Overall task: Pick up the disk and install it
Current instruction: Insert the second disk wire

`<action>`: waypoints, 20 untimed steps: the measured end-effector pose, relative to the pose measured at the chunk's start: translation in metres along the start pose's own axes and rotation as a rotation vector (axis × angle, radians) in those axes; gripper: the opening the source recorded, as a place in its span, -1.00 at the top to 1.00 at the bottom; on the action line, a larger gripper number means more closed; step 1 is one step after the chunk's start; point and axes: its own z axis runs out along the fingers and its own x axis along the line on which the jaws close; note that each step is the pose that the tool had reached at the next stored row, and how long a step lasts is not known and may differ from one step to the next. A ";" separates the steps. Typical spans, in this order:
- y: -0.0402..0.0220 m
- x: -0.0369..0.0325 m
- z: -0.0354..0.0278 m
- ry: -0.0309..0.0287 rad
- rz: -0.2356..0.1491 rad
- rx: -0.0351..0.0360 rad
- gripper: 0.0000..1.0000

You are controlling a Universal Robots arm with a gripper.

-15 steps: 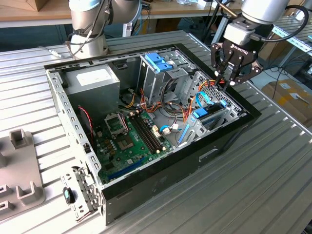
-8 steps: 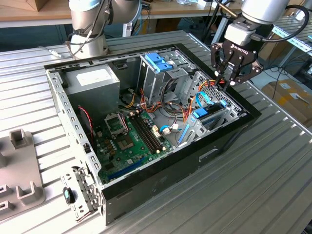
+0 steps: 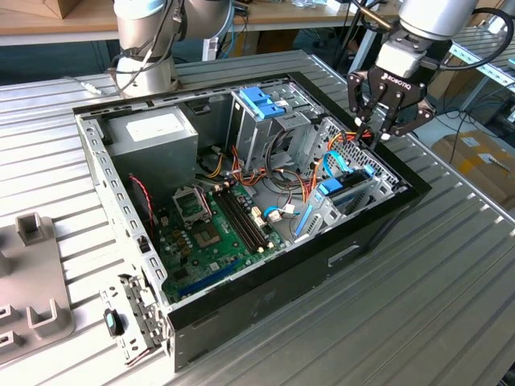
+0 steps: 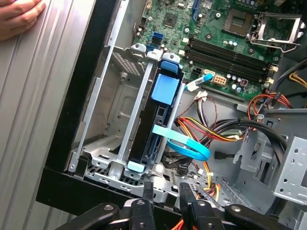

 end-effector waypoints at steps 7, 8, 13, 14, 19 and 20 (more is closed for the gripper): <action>-0.0001 0.0000 0.0000 -0.0001 -0.014 0.0007 0.29; -0.0001 0.0000 0.0000 -0.0001 -0.014 0.0008 0.29; -0.0001 0.0000 0.0000 -0.0001 -0.015 0.0008 0.29; -0.0001 0.0000 0.0000 -0.0001 -0.015 0.0008 0.29; -0.0001 0.0000 0.0000 0.0000 -0.015 0.0008 0.29; -0.0001 0.0000 0.0000 -0.0001 -0.015 0.0009 0.29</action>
